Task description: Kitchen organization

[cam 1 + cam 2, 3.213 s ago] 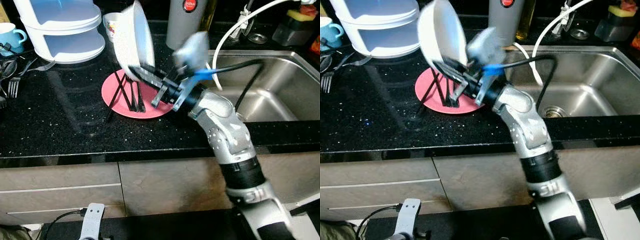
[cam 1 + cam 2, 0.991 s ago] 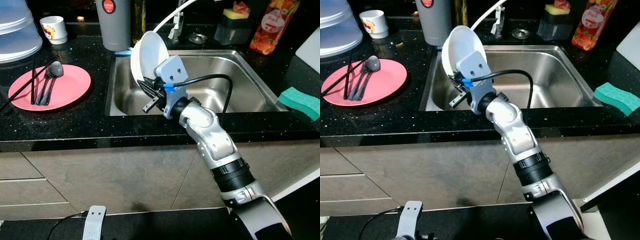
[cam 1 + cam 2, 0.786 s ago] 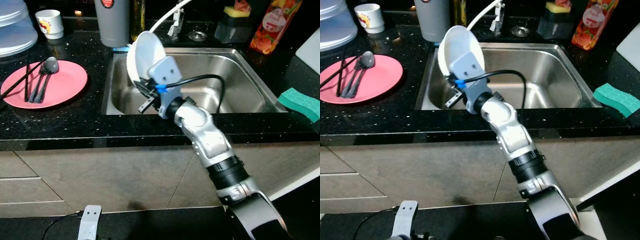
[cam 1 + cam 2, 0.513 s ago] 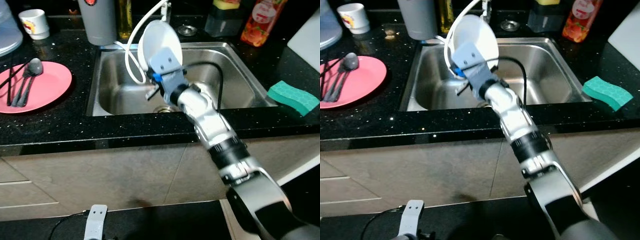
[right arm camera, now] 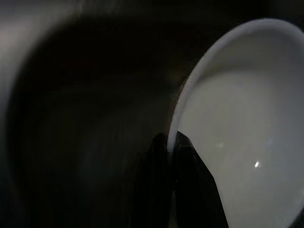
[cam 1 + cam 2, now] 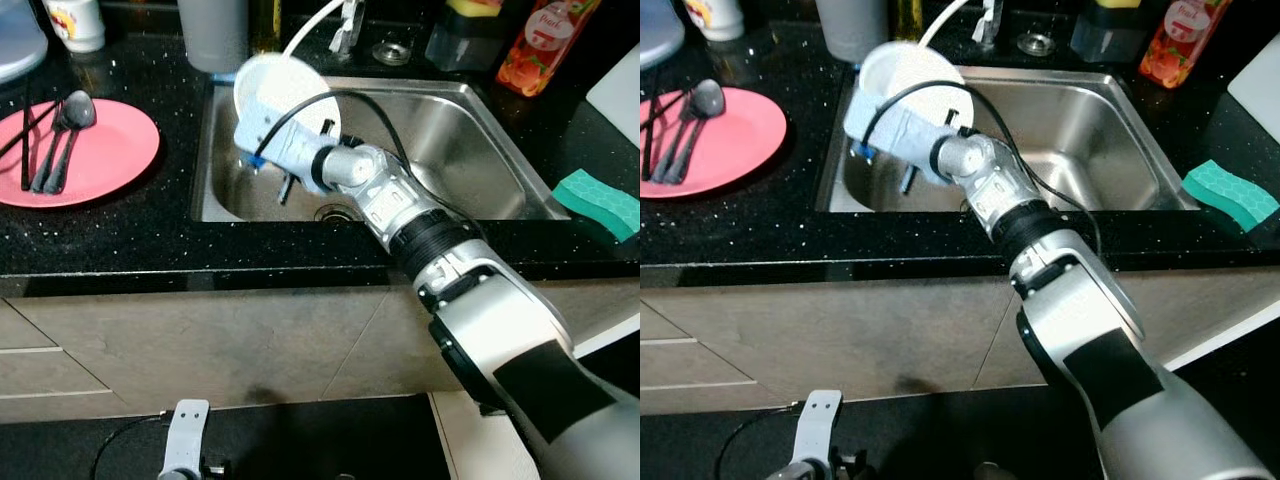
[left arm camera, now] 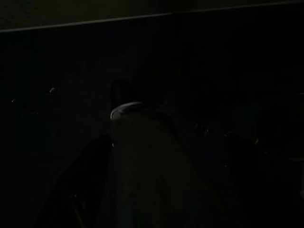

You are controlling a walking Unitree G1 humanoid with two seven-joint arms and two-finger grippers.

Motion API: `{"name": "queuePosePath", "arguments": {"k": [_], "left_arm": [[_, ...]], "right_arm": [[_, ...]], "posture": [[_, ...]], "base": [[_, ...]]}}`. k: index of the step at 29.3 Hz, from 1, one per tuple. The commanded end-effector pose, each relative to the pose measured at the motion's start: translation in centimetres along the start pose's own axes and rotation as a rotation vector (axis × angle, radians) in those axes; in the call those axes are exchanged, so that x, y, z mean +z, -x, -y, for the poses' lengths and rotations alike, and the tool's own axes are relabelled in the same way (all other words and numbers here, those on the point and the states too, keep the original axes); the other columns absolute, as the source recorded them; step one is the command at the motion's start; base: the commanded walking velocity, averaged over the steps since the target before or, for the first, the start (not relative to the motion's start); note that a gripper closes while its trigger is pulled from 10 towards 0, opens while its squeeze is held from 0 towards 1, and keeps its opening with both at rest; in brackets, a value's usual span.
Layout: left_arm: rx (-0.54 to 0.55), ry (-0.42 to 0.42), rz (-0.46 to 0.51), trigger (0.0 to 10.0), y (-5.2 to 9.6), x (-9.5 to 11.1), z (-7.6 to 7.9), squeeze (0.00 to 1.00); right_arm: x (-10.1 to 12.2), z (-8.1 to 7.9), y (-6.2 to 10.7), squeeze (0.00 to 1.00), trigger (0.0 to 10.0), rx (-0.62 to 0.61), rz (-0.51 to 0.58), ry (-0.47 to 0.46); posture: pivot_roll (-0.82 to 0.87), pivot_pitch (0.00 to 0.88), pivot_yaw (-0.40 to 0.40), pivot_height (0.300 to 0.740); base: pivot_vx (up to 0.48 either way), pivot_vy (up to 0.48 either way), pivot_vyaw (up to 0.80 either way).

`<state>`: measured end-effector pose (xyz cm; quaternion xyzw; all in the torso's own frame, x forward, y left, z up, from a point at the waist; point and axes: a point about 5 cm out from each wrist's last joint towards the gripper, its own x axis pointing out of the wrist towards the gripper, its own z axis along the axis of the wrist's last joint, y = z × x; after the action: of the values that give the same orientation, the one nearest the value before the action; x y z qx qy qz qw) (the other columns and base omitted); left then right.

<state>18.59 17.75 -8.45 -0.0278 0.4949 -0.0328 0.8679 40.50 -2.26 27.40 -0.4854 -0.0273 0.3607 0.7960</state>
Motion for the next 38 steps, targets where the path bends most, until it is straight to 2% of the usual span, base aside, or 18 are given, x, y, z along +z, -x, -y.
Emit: {"name": "queuePosePath", "arguments": {"k": [1, 6, 9, 14, 18, 22, 26, 29, 35, 38], "left_arm": [[-0.010, 0.024, -0.079, 10.0, 0.2, -2.5, 0.4, 0.00], [-0.014, 0.031, -0.080, 10.0, 0.2, -2.8, 0.5, 0.00], [-0.020, 0.034, -0.079, 10.0, 0.2, -2.9, 0.6, 0.00], [-0.021, 0.035, -0.080, 10.0, 0.2, -3.0, 0.7, 0.00], [-0.020, 0.037, -0.082, 10.0, 0.2, -3.0, 0.7, 0.00], [-0.021, 0.035, -0.083, 10.0, 0.2, -3.1, 0.6, 0.00], [-0.022, 0.034, -0.084, 10.0, 0.3, -3.1, 0.7, 0.00], [-0.024, 0.039, -0.088, 10.0, 0.3, -3.5, 0.8, 0.00], [-0.025, 0.051, -0.097, 10.0, 0.4, -4.3, 0.9, 0.00], [-0.028, 0.060, -0.104, 10.0, 0.5, -4.8, 1.0, 0.00]], "right_arm": [[-1.2, 0.0, 0.2, 0.00, 10.0, 0.045, -0.098, 0.052], [-3.3, 0.2, 0.6, 0.00, 10.0, 0.040, -0.248, 0.114], [-4.1, -0.2, 0.7, 0.00, 10.0, 0.098, -0.306, 0.161], [-4.2, -0.7, 0.7, 0.00, 10.0, 0.157, -0.322, 0.181], [-3.5, -0.2, 0.7, 0.00, 10.0, 0.158, -0.313, 0.198], [-2.3, 0.1, 0.2, 0.00, 10.0, 0.051, -0.255, 0.175], [-1.9, -0.1, -0.1, 0.00, 10.0, 0.013, -0.232, 0.152], [-1.1, 0.5, -0.3, 0.00, 10.0, -0.101, -0.189, 0.101], [-0.8, 1.5, 0.0, 0.00, 10.0, -0.197, -0.183, 0.079], [-1.2, 1.3, 0.0, 0.00, 10.0, -0.191, -0.207, 0.102]], "posture": [[0.07, 0.215, -0.116, 0.740], [0.07, 0.231, -0.124, 0.740], [0.07, 0.238, -0.125, 0.740], [0.07, 0.240, -0.127, 0.740], [0.07, 0.237, -0.129, 0.740], [0.07, 0.231, -0.128, 0.740], [0.07, 0.234, -0.130, 0.740], [0.08, 0.256, -0.143, 0.740], [0.09, 0.284, -0.154, 0.740], [0.09, 0.312, -0.164, 0.740]], "base": [[0.000, 0.000, 0.00], [0.000, 0.000, 0.00], [0.000, 0.000, 0.00], [0.000, 0.000, 0.00], [0.000, 0.000, 0.00], [0.000, 0.000, 0.00], [0.000, 0.000, 0.00], [0.000, 0.000, 0.00], [0.000, 0.000, 0.00], [0.000, 0.000, 0.00]]}}
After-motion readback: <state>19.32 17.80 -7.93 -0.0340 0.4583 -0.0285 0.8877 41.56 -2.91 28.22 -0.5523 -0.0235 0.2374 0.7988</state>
